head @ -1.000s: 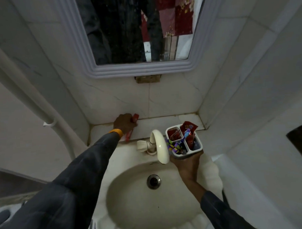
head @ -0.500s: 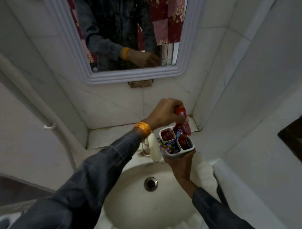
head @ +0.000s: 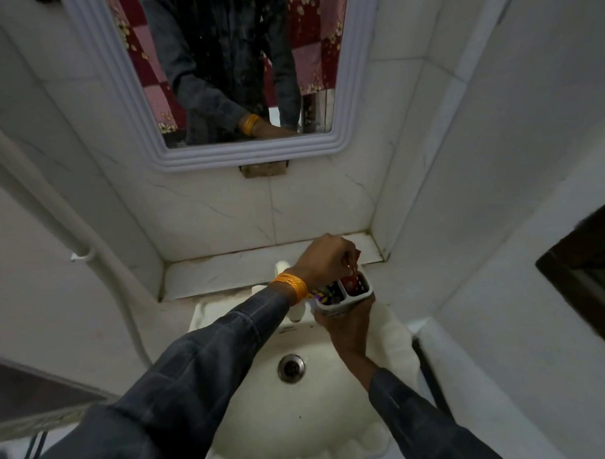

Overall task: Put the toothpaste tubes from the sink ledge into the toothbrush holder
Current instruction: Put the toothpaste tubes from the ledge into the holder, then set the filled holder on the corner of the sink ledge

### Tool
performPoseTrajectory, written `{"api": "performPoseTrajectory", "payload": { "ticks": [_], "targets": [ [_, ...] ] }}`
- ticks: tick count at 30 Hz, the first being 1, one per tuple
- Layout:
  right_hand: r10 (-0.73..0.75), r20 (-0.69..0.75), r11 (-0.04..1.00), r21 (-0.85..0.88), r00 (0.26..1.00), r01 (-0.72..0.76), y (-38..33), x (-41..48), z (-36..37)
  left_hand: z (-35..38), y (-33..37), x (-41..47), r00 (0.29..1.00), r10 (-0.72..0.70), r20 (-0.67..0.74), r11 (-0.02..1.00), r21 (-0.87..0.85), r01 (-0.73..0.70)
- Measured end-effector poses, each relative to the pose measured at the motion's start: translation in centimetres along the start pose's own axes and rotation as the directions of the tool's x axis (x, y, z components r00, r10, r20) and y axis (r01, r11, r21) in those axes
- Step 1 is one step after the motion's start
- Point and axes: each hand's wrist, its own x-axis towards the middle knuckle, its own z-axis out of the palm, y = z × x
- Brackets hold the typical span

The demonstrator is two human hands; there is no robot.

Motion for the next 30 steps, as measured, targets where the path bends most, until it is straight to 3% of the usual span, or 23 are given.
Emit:
{"api": "performPoseTrajectory", "payload": {
  "ticks": [4, 8, 12, 18, 30],
  "targets": [
    [0.009, -0.008, 0.999, 0.034, 1.0, -0.009, -0.5, 0.0, -0.1, -0.6, -1.7, -0.1, 0.994, -0.059, -0.089, 0.998, 0.002, 0.06],
    [-0.001, -0.011, 0.999, 0.037, 1.0, 0.002, -2.1, 0.9, -0.9, -1.4, -3.7, 0.0, 0.96, -0.09, -0.267, 0.994, 0.042, 0.105],
    [-0.023, -0.123, 0.999, 0.025, 0.992, 0.026, -5.3, 3.3, -1.8, -2.3, -5.4, 1.1, 0.921, -0.14, -0.364, 0.984, 0.052, 0.17],
    [0.007, -0.206, 1.0, 0.001, 0.978, -0.007, -7.5, 10.0, -2.9, -2.4, -6.3, 2.7, 0.928, -0.181, -0.325, 0.967, 0.115, 0.229],
    [0.093, -0.213, 0.992, -0.063, 0.972, -0.109, -2.5, 15.0, -0.4, 0.8, -9.4, 6.0, 0.959, -0.194, -0.206, 0.968, 0.118, 0.221]
  ]
}}
